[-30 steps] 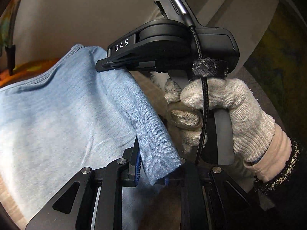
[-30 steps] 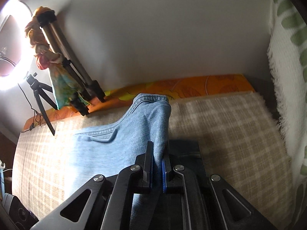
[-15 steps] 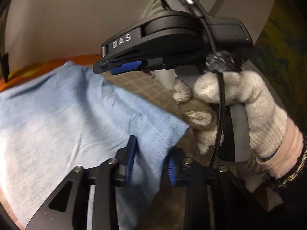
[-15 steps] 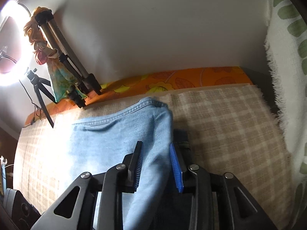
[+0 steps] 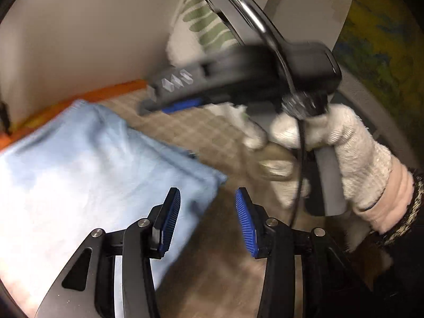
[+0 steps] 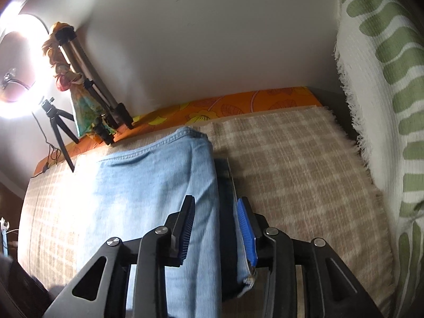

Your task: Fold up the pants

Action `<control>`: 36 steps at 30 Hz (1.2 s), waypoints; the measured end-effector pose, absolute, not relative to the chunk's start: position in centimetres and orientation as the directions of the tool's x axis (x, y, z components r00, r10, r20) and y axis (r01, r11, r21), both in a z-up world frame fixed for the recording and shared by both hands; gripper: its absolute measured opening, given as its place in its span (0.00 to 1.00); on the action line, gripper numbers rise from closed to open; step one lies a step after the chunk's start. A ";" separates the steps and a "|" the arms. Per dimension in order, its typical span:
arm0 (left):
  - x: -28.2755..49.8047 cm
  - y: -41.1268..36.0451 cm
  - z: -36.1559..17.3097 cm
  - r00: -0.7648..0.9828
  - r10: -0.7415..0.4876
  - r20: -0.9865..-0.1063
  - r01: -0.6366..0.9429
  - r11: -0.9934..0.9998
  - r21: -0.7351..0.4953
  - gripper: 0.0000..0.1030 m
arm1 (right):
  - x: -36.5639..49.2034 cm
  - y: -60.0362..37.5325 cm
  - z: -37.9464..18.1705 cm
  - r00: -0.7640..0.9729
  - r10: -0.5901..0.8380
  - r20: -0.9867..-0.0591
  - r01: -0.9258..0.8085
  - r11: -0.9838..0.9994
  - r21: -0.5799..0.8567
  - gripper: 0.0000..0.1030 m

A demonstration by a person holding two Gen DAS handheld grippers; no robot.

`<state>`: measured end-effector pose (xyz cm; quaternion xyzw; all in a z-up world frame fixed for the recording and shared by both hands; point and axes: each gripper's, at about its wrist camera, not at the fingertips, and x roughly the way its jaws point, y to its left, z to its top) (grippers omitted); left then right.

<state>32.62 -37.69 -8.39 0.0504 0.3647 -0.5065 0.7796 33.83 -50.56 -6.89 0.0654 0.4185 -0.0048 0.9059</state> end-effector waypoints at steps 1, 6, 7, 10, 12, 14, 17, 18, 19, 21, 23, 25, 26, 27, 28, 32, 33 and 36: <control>32.7 -36.9 -8.1 0.243 -0.740 -0.627 0.827 0.496 -0.265 0.42 | 33.5 -50.5 -6.9 0.653 0.052 -0.755 0.060 0.991 0.120 0.41; 32.4 -34.0 -6.5 0.320 -0.708 -0.630 0.804 0.555 -0.215 0.49 | 31.8 -49.9 -7.4 0.674 0.079 -0.735 0.047 0.988 0.149 0.54; 32.6 -33.6 -6.5 0.332 -0.704 -0.627 0.800 0.563 -0.209 0.54 | 31.6 -49.7 -7.5 0.675 0.082 -0.733 0.044 0.988 0.151 0.56; 32.9 -32.4 -6.3 0.355 -0.691 -0.629 0.791 0.581 -0.191 0.55 | 31.2 -49.1 -7.6 0.677 0.082 -0.732 0.031 0.990 0.139 0.66; 33.7 -31.6 -6.5 0.357 -0.689 -0.631 0.786 0.586 -0.195 0.56 | 31.1 -48.9 -7.5 0.679 0.079 -0.730 0.022 0.992 0.127 0.68; 34.3 -31.2 -6.7 0.359 -0.689 -0.630 0.779 0.593 -0.205 0.60 | 31.1 -48.7 -7.4 0.678 0.081 -0.730 0.015 0.992 0.124 0.71; 35.0 -30.5 -7.2 0.348 -0.696 -0.628 0.771 0.594 -0.231 0.62 | 31.4 -48.5 -7.4 0.677 0.087 -0.731 -0.001 0.993 0.117 0.78; 35.0 -30.0 -7.4 0.339 -0.702 -0.627 0.767 0.592 -0.248 0.65 | 31.6 -48.5 -7.4 0.675 0.093 -0.732 -0.011 0.993 0.116 0.82; 35.5 -29.3 -7.7 0.322 -0.713 -0.622 0.755 0.590 -0.285 0.68 | 31.7 -48.4 -7.5 0.671 0.102 -0.734 -0.023 0.993 0.118 0.84; 37.0 -27.7 -8.7 0.281 -0.741 -0.610 0.714 0.586 -0.383 0.68 | 32.2 -48.4 -7.9 0.655 0.121 -0.746 -0.045 0.992 0.121 0.87; 38.5 -26.0 -9.6 0.259 -0.752 -0.606 0.652 0.599 -0.465 0.68 | 32.8 -48.6 -8.5 0.631 0.144 -0.762 -0.063 0.989 0.135 0.89; 40.1 -24.4 -10.5 0.253 -0.750 -0.611 0.593 0.619 -0.515 0.68 | 33.4 -48.9 -9.1 0.613 0.163 -0.773 -0.069 0.986 0.153 0.92; 40.8 -23.8 -11.0 0.257 -0.742 -0.619 0.564 0.635 -0.528 0.68 | 33.9 -49.2 -9.5 0.602 0.174 -0.779 -0.068 0.984 0.168 0.92; 41.5 -23.2 -11.6 0.258 -0.739 -0.622 0.535 0.645 -0.545 0.69 | 34.3 -49.4 -9.8 0.596 0.179 -0.783 -0.063 0.982 0.177 0.92; 42.1 -22.9 -12.0 0.256 -0.738 -0.625 0.512 0.651 -0.560 0.69 | 34.8 -49.8 -10.1 0.588 0.187 -0.787 -0.056 0.980 0.191 0.92; 43.9 -21.8 -14.0 0.238 -0.732 -0.638 0.423 0.669 -0.611 0.69 | 36.6 -50.5 -11.6 0.556 0.210 -0.804 -0.045 0.974 0.224 0.92; 44.2 -21.8 -14.4 0.236 -0.733 -0.638 0.414 0.670 -0.616 0.69 | 37.0 -50.5 -12.0 0.546 0.213 -0.810 -0.049 0.974 0.223 0.92; 44.8 -21.9 -15.2 0.230 -0.745 -0.626 0.404 0.659 -0.635 0.69 | 37.9 -50.4 -13.1 0.520 0.210 -0.828 -0.063 0.976 0.208 0.92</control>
